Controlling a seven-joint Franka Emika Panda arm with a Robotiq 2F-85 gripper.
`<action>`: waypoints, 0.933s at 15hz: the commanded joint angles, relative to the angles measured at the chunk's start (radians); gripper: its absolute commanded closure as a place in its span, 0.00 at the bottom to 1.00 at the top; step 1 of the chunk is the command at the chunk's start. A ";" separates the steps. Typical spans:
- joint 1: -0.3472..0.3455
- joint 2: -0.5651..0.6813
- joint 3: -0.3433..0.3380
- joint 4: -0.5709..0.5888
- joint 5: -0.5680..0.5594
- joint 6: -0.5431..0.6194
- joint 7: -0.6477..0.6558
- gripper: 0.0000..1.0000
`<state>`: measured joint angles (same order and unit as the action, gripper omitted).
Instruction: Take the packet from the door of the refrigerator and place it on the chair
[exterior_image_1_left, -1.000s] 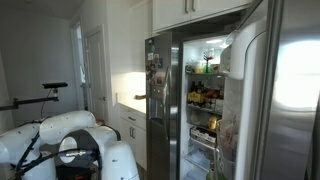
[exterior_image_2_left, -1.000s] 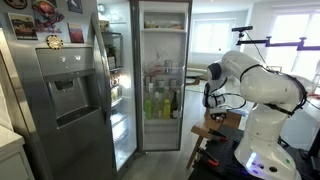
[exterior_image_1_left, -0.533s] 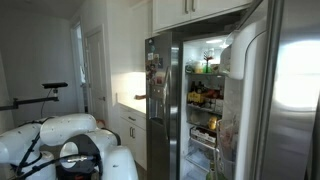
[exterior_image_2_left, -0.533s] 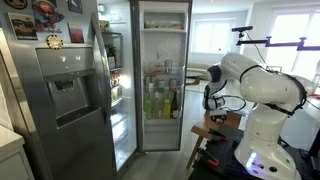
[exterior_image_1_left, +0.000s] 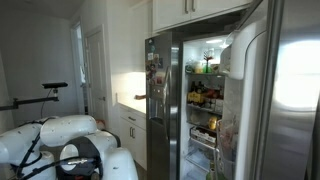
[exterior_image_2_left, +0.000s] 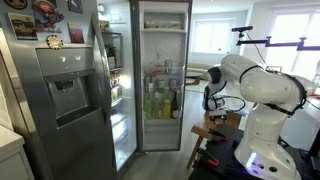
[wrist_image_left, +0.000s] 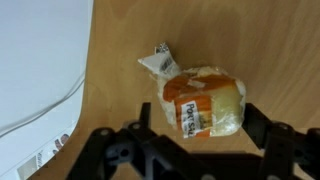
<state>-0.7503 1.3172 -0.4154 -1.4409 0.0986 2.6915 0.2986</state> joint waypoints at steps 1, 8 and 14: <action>0.000 0.014 -0.011 0.029 0.012 0.006 -0.002 0.00; 0.011 -0.112 0.001 -0.055 0.017 0.007 -0.031 0.00; 0.027 -0.321 0.030 -0.179 0.024 0.023 -0.049 0.00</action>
<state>-0.7426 1.1478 -0.4066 -1.4777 0.0988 2.6966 0.2976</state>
